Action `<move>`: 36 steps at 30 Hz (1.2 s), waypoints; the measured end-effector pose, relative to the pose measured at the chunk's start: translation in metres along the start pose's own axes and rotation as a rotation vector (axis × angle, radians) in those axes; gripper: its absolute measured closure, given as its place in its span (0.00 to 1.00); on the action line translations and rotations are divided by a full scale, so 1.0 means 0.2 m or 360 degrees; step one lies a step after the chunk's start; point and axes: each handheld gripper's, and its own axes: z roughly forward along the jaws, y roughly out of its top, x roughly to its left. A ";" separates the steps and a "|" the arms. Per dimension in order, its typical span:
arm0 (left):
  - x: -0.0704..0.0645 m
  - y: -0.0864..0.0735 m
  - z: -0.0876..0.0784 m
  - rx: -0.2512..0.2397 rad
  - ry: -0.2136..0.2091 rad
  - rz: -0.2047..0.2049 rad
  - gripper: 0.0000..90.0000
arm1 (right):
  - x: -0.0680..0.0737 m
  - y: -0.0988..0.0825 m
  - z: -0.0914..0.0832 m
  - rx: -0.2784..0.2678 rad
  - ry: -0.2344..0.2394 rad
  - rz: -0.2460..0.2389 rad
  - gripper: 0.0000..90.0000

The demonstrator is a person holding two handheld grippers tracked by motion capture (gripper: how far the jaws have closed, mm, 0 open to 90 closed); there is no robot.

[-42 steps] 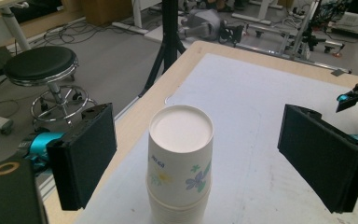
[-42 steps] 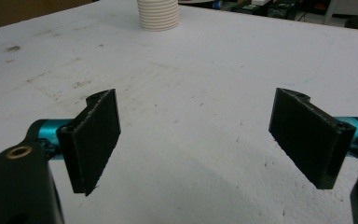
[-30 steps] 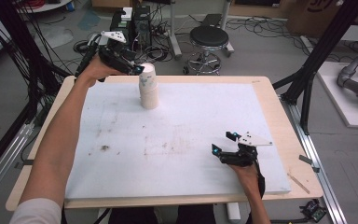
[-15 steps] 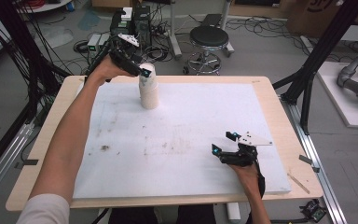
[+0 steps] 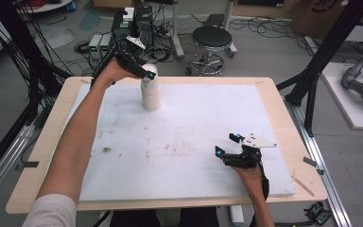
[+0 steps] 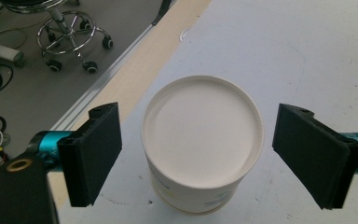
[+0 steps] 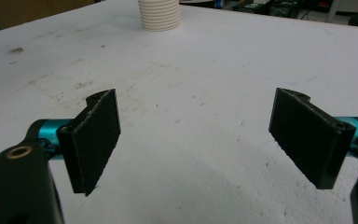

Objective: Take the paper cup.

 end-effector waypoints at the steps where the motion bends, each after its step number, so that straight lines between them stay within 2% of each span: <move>1: 0.00 0.00 0.00 0.0000 0.0000 0.0000 0.20 | 0.00 0.00 0.00 0.0000 0.0001 0.0001 0.18; 6: 0.00 -0.01 0.01 0.0019 0.0005 -0.0019 0.25 | 0.00 0.00 0.00 -0.0001 0.0001 -0.0004 0.18; 12: -0.01 0.00 0.00 0.0016 -0.0016 -0.0004 0.37 | 0.00 0.00 0.00 -0.0003 0.0001 -0.0006 0.18; 28: -0.01 0.00 -0.01 0.0023 0.0015 0.0028 0.38 | 0.00 0.00 0.00 -0.0002 0.0001 -0.0009 0.18; 36: -0.01 0.00 -0.03 0.0006 0.0022 0.0009 0.38 | 0.00 0.00 0.00 0.0001 0.0002 -0.0010 0.18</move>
